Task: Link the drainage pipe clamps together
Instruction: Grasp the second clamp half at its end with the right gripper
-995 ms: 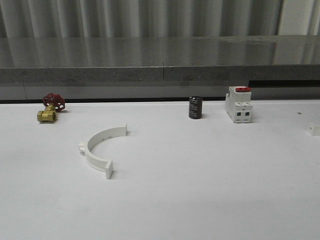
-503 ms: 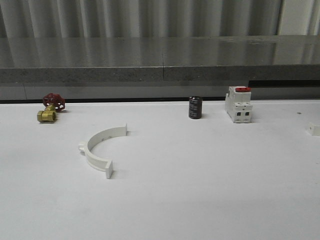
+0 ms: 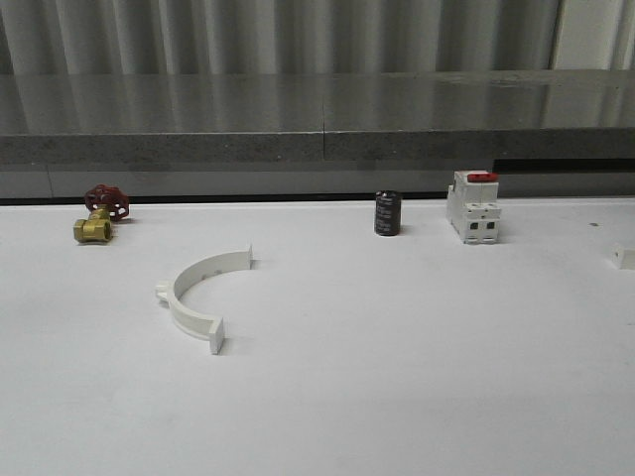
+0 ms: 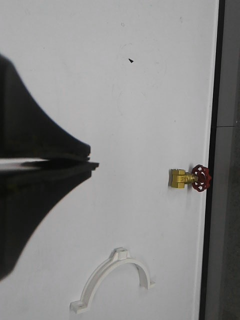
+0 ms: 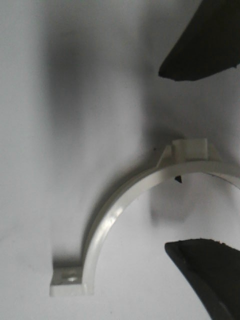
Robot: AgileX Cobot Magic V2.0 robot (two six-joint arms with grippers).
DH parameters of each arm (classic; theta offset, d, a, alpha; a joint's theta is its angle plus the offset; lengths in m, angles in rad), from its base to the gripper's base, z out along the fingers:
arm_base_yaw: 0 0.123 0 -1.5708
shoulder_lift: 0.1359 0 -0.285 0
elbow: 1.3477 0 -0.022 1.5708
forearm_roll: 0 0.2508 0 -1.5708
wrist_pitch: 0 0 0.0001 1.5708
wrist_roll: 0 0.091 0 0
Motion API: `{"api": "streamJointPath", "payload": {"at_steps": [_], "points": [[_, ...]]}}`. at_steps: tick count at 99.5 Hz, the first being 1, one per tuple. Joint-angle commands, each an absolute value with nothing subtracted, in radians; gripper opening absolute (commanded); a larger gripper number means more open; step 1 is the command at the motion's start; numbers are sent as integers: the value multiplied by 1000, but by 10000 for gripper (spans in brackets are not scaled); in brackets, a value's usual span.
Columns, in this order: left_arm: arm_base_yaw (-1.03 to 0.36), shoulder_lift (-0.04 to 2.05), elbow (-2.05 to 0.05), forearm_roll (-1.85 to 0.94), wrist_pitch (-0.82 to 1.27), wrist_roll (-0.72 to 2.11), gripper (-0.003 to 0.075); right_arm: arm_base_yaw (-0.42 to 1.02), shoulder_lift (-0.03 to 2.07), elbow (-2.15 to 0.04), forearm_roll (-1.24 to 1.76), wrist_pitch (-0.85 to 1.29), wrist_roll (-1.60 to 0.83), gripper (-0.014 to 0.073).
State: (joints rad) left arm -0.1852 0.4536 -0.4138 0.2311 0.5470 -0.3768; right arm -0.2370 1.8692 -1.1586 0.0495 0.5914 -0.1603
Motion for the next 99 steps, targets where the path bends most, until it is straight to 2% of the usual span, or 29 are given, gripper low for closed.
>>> {"api": "streamJointPath", "payload": {"at_steps": [1, 42, 49, 58, 80, 89, 99], "points": [[-185, 457, -441, 237, 487, -384, -20, -243, 1842, -1189, 53, 558, -168, 635], [-185, 457, -441, 237, 487, -384, -20, -243, 1861, -1189, 53, 560, -169, 633], [-185, 457, -441, 237, 487, -384, -20, -243, 1861, -1189, 53, 565, -169, 605], [-185, 457, -441, 237, 487, -384, -20, -243, 1861, -1189, 53, 567, -168, 490], [-185, 457, -441, 237, 487, -384, -20, -243, 1861, -1189, 53, 573, -168, 87], [-185, 457, -441, 237, 487, -384, -20, -243, 1861, -1189, 53, 581, -168, 8], [-185, 457, -441, 237, 487, -384, -20, -243, 1861, -1189, 53, 582, -168, -9]]}}
